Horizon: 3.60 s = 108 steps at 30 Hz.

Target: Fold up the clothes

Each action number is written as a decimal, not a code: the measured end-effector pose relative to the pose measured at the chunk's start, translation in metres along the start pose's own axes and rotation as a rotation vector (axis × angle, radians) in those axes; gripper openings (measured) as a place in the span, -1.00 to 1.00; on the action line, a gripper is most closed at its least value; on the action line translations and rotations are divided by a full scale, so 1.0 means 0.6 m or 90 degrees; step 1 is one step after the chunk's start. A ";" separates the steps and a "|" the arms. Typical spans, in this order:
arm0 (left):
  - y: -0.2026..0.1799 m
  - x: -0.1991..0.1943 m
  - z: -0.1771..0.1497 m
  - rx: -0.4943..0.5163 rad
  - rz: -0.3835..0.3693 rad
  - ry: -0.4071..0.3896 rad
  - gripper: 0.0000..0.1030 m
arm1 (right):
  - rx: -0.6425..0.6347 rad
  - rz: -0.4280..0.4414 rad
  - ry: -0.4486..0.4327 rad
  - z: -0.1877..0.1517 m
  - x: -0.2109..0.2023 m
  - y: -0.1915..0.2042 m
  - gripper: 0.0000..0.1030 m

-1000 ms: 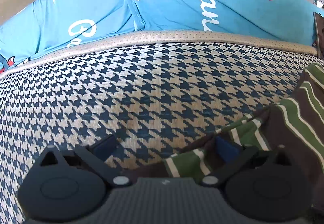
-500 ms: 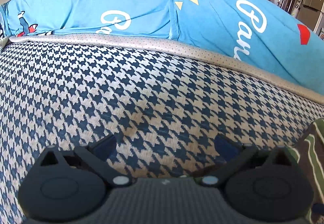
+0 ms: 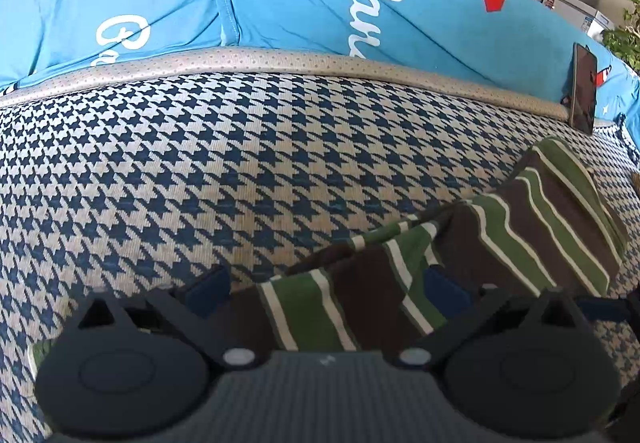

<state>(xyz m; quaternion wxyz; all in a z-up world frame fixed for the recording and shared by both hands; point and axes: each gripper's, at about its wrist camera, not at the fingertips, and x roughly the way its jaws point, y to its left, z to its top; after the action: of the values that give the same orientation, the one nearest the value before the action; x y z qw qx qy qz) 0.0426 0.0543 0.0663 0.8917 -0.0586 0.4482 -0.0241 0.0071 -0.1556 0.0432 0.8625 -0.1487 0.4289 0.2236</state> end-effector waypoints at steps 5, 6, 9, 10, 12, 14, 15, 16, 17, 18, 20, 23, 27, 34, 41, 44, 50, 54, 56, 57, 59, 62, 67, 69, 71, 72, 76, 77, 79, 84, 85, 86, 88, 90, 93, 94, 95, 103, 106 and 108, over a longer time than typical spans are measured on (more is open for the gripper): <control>-0.012 0.012 -0.037 0.025 0.055 -0.009 1.00 | 0.002 -0.004 -0.001 -0.001 -0.001 0.003 1.00; -0.014 0.013 -0.040 0.024 0.060 -0.012 1.00 | 0.002 -0.005 -0.001 -0.001 -0.001 0.003 1.00; -0.023 0.021 -0.040 0.017 0.068 -0.020 1.00 | 0.002 -0.005 -0.001 0.000 -0.001 0.003 1.00; -0.027 0.025 -0.039 0.016 0.071 -0.021 1.00 | 0.002 -0.004 -0.002 0.001 0.000 0.002 1.00; -0.040 0.041 -0.037 0.017 0.077 -0.023 1.00 | 0.002 -0.006 -0.003 -0.002 -0.002 0.003 1.00; -0.053 0.059 -0.031 0.017 0.081 -0.025 1.00 | 0.003 -0.009 -0.004 -0.005 -0.005 0.005 1.00; -0.058 0.064 -0.028 0.015 0.083 -0.026 1.00 | 0.003 -0.009 -0.003 -0.006 -0.007 0.005 1.00; -0.071 0.088 -0.018 0.013 0.084 -0.027 1.00 | 0.004 -0.010 -0.004 -0.009 -0.010 0.006 1.00; -0.087 0.115 -0.006 0.013 0.085 -0.028 1.00 | 0.004 -0.010 -0.004 -0.012 -0.013 0.006 1.00; -0.101 0.140 0.005 0.013 0.086 -0.030 1.00 | 0.004 -0.011 -0.005 -0.012 -0.014 0.006 1.00; -0.130 0.196 0.029 0.012 0.090 -0.033 1.00 | 0.004 -0.012 -0.005 -0.012 -0.014 0.007 1.00; -0.171 0.269 0.047 0.002 0.094 -0.037 1.00 | 0.004 -0.013 -0.005 -0.012 -0.014 0.008 1.00; -0.165 0.258 0.047 -0.031 0.107 -0.049 1.00 | 0.004 -0.014 -0.006 -0.013 -0.015 0.009 1.00; -0.087 0.185 0.045 -0.079 0.148 -0.051 1.00 | 0.003 -0.014 -0.008 -0.014 -0.018 0.008 1.00; -0.024 0.188 0.061 -0.143 0.211 -0.039 1.00 | 0.002 -0.016 -0.006 -0.012 -0.017 0.007 1.00; 0.005 0.181 0.063 -0.172 0.233 -0.028 1.00 | 0.002 -0.016 -0.004 -0.009 -0.015 0.007 1.00; 0.078 0.098 0.031 -0.215 0.210 -0.016 1.00 | -0.002 -0.017 -0.005 -0.006 -0.015 0.006 1.00; 0.109 0.026 -0.004 -0.206 0.221 -0.023 1.00 | -0.010 -0.018 -0.004 -0.003 -0.015 0.006 1.00; 0.129 -0.018 -0.036 -0.203 0.222 -0.023 1.00 | -0.011 -0.017 -0.004 0.000 -0.017 0.005 1.00; 0.141 -0.047 -0.056 -0.205 0.216 -0.022 1.00 | -0.011 -0.016 -0.005 0.001 -0.018 0.005 1.00; 0.156 -0.105 -0.093 -0.207 0.209 -0.017 1.00 | -0.023 -0.020 -0.015 0.000 -0.023 0.007 1.00; 0.160 -0.141 -0.123 -0.209 0.206 -0.015 1.00 | -0.051 -0.020 -0.045 -0.001 -0.036 0.017 1.00; 0.167 -0.164 -0.146 -0.221 0.192 -0.018 1.00 | -0.068 0.046 -0.092 -0.001 -0.061 0.035 0.99; 0.169 -0.162 -0.145 -0.226 0.199 -0.019 1.00 | -0.078 0.078 -0.110 0.001 -0.068 0.045 0.94; 0.173 -0.161 -0.144 -0.241 0.198 -0.019 1.00 | -0.097 0.099 -0.126 0.001 -0.075 0.059 0.94; 0.176 -0.160 -0.144 -0.250 0.190 -0.018 1.00 | -0.106 0.109 -0.133 -0.001 -0.079 0.067 0.94; 0.184 -0.154 -0.144 -0.281 0.166 -0.016 1.00 | -0.145 0.143 -0.151 -0.008 -0.086 0.090 0.90; 0.183 -0.152 -0.145 -0.284 0.163 -0.013 1.00 | -0.154 0.156 -0.152 -0.011 -0.086 0.095 0.78; 0.180 -0.153 -0.147 -0.287 0.149 -0.011 1.00 | -0.171 0.183 -0.152 -0.015 -0.087 0.105 0.55; 0.181 -0.159 -0.149 -0.286 0.143 -0.015 1.00 | -0.225 0.245 -0.146 -0.035 -0.085 0.142 0.31; 0.184 -0.161 -0.149 -0.290 0.143 -0.017 1.00 | -0.238 0.256 -0.145 -0.040 -0.085 0.151 0.29; 0.186 -0.162 -0.150 -0.293 0.142 -0.018 1.00 | -0.249 0.264 -0.141 -0.043 -0.084 0.160 0.25; 0.195 -0.166 -0.152 -0.302 0.140 -0.020 1.00 | -0.271 0.280 -0.134 -0.050 -0.082 0.179 0.22; 0.202 -0.169 -0.154 -0.309 0.144 -0.021 1.00 | -0.287 0.303 -0.130 -0.058 -0.083 0.195 0.22; 0.214 -0.171 -0.157 -0.317 0.150 -0.018 1.00 | -0.327 0.327 -0.131 -0.071 -0.087 0.220 0.22; 0.219 -0.171 -0.158 -0.320 0.151 -0.017 1.00 | -0.342 0.332 -0.133 -0.076 -0.090 0.231 0.22; 0.224 -0.171 -0.158 -0.322 0.151 -0.016 1.00 | -0.353 0.335 -0.135 -0.079 -0.092 0.240 0.22; 0.239 -0.174 -0.161 -0.329 0.151 -0.014 1.00 | -0.440 0.334 -0.153 -0.100 -0.095 0.301 0.21; 0.244 -0.173 -0.162 -0.334 0.152 -0.010 1.00 | -0.476 0.320 -0.160 -0.110 -0.093 0.322 0.21; 0.245 -0.173 -0.162 -0.336 0.151 -0.008 1.00 | -0.499 0.307 -0.166 -0.118 -0.090 0.337 0.21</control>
<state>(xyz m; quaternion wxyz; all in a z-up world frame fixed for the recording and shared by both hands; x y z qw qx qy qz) -0.0988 0.2020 0.0728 0.8448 -0.2357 0.4375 0.1983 -0.1728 -0.0284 0.0319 0.7114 -0.3296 0.2230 0.5792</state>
